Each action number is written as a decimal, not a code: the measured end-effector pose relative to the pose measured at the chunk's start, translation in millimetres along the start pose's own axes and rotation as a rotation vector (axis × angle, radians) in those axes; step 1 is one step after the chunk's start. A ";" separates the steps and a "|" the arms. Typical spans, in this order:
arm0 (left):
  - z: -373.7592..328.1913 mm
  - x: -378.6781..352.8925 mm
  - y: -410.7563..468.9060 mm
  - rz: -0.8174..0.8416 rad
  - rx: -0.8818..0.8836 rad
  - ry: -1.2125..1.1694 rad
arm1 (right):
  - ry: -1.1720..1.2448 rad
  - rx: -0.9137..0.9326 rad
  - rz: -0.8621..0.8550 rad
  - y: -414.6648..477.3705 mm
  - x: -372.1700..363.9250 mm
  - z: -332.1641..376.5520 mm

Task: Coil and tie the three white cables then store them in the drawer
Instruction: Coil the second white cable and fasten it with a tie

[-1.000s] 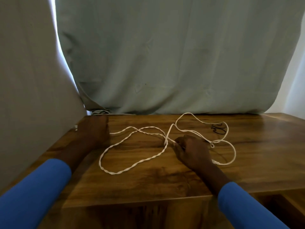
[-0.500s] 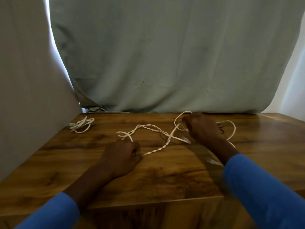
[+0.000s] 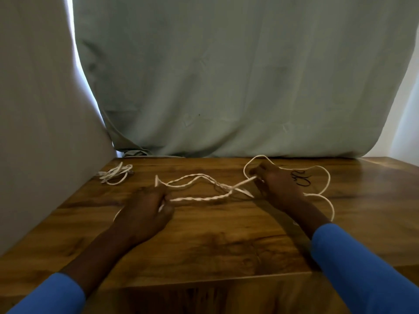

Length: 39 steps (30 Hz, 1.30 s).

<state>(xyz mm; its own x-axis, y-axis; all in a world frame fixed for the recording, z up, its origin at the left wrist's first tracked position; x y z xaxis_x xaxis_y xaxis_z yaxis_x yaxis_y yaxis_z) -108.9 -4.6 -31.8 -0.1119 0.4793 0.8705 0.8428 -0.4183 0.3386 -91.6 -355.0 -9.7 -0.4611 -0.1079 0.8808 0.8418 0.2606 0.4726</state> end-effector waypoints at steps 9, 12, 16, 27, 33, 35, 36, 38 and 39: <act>26.4 59.2 5.2 -0.595 0.136 -0.403 | 0.088 -0.324 0.297 -32.2 -17.6 5.7; 25.5 72.5 7.7 -0.626 0.094 -0.423 | 0.032 -0.370 0.315 -32.8 -8.2 11.3; 27.5 104.4 13.8 -0.793 0.094 -0.639 | -0.039 -0.401 0.359 -30.7 -1.4 16.2; 23.5 138.9 22.5 -0.907 0.166 -0.817 | -0.162 -0.612 0.414 -20.2 -23.7 1.1; 21.1 94.3 19.7 -0.735 0.034 -0.717 | -0.129 -0.463 0.183 -9.4 -13.5 31.0; 15.6 77.8 21.0 -0.653 -0.059 -0.715 | 0.062 -0.285 0.056 6.9 -11.1 49.4; 15.3 72.1 22.9 -0.624 -0.084 -0.705 | 0.148 -0.204 0.060 18.2 -8.1 57.4; 20.9 63.6 23.5 -0.624 -0.098 -0.664 | 0.244 -0.087 0.171 39.0 -8.2 69.9; 21.6 61.3 22.9 -0.641 -0.103 -0.629 | 0.239 -0.046 0.238 45.2 -7.5 73.5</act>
<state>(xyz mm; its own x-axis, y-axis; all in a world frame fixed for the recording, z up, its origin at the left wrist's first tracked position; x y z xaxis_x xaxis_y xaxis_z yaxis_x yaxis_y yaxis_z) -85.1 31.8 21.6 -0.2094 0.9649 0.1581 0.6634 0.0214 0.7480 -70.8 -271.9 2.9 -0.1761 -0.2722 0.9460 0.9324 0.2622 0.2490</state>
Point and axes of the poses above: each hand's wrist, its own y-axis towards the middle knuckle, its own x-axis out of the back of the hand, z = x × y, the point moved 2 cm from there along y, towards the middle knuckle, and after that the axes turned 11 degrees about z, right-handed, at the moved point
